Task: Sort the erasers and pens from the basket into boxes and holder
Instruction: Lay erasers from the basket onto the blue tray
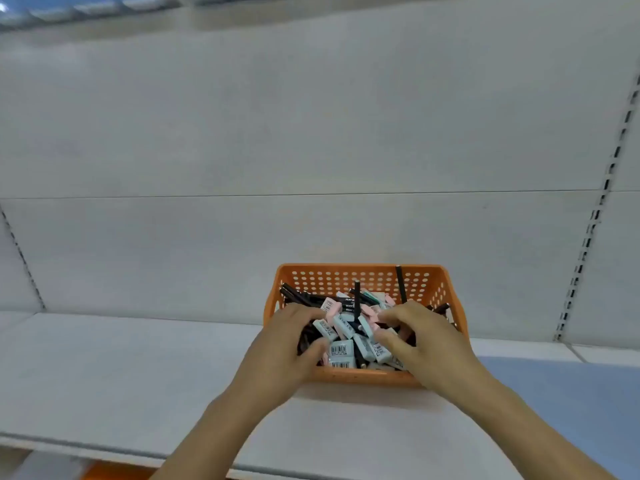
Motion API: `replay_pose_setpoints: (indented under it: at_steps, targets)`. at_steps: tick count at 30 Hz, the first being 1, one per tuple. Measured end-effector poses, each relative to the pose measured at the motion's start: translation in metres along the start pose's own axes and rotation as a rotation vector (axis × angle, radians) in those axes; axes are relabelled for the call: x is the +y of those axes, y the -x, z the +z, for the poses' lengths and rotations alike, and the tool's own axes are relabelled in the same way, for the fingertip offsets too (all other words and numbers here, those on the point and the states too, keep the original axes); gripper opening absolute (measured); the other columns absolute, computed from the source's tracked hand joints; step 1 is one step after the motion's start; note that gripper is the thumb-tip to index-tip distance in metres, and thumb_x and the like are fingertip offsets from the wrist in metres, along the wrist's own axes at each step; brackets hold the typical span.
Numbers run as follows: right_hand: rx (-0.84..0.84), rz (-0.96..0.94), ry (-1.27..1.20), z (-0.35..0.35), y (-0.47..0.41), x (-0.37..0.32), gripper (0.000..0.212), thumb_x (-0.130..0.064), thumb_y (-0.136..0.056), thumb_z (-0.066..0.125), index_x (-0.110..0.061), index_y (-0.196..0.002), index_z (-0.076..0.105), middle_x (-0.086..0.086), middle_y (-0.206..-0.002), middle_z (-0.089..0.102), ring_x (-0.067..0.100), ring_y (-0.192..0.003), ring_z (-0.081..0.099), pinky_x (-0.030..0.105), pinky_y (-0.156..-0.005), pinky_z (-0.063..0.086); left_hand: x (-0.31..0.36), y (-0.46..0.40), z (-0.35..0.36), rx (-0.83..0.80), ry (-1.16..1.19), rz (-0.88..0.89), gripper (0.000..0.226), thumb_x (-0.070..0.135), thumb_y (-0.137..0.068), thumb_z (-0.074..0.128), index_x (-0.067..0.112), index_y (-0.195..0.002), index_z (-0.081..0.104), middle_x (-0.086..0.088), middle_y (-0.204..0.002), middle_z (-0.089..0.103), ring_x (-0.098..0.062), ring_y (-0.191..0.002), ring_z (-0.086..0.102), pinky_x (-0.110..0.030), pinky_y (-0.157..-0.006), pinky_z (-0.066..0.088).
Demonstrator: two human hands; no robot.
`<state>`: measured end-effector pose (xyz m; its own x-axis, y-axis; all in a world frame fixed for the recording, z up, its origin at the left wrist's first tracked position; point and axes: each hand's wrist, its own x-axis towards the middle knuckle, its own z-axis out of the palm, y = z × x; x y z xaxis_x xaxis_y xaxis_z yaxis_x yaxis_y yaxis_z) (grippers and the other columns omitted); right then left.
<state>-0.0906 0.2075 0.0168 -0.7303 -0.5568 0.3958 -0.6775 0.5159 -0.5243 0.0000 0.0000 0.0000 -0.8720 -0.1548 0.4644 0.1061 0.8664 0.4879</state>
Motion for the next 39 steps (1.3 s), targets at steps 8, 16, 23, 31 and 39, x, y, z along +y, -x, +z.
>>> replay_pose_setpoints:
  at_steps: [8,16,23,31,39]
  targets:
    - [-0.153,0.086,0.454,0.032,-0.031,-0.017,0.063,-0.066,-0.079,0.061,-0.029,-0.127,0.046,-0.009,-0.123,0.047,0.011,-0.103,0.055,0.027,-0.076,0.048,-0.023,-0.050,0.015,-0.282,-0.398,0.163,0.062,0.046,-0.091,0.058,0.042,-0.146,0.030,0.015,-0.141,0.036,-0.011,-0.118,0.048,-0.029,-0.095,0.043]
    - [-0.185,0.124,0.393,0.029,-0.036,-0.014,0.028,-0.034,-0.094,0.056,-0.025,-0.120,0.054,-0.004,-0.119,0.047,0.017,-0.092,0.059,0.032,-0.078,0.051,-0.026,-0.071,0.004,-0.297,-0.491,0.419,0.043,0.040,-0.096,0.049,0.046,-0.138,0.042,0.012,-0.118,0.052,-0.013,-0.097,0.049,-0.024,-0.090,0.031]
    - [-0.139,0.218,0.459,0.035,-0.024,-0.017,0.036,-0.043,-0.096,0.048,-0.026,-0.126,0.040,-0.001,-0.125,0.039,0.019,-0.091,0.060,0.031,-0.074,0.052,-0.019,-0.080,0.006,-0.372,-0.530,0.525,0.035,0.037,-0.097,0.050,0.029,-0.131,0.054,0.004,-0.118,0.047,-0.015,-0.100,0.050,-0.026,-0.075,0.037]
    - [-0.119,0.212,0.390,0.039,-0.024,-0.019,0.023,-0.029,-0.094,0.052,-0.025,-0.116,0.048,-0.003,-0.115,0.049,0.020,-0.090,0.059,0.035,-0.074,0.052,-0.027,-0.077,0.013,-0.328,-0.283,0.329,0.020,0.034,-0.092,0.061,0.026,-0.110,0.057,0.012,-0.115,0.050,-0.007,-0.107,0.046,-0.026,-0.089,0.043]
    - [0.111,0.243,0.078,0.046,-0.016,-0.007,0.011,-0.020,-0.093,0.059,-0.029,-0.097,0.063,-0.009,-0.096,0.061,0.006,-0.082,0.059,0.025,-0.071,0.050,-0.017,-0.085,0.022,-0.306,-0.317,0.274,0.049,0.042,-0.091,0.059,0.034,-0.135,0.039,0.008,-0.126,0.057,-0.015,-0.105,0.056,-0.037,-0.081,0.052]
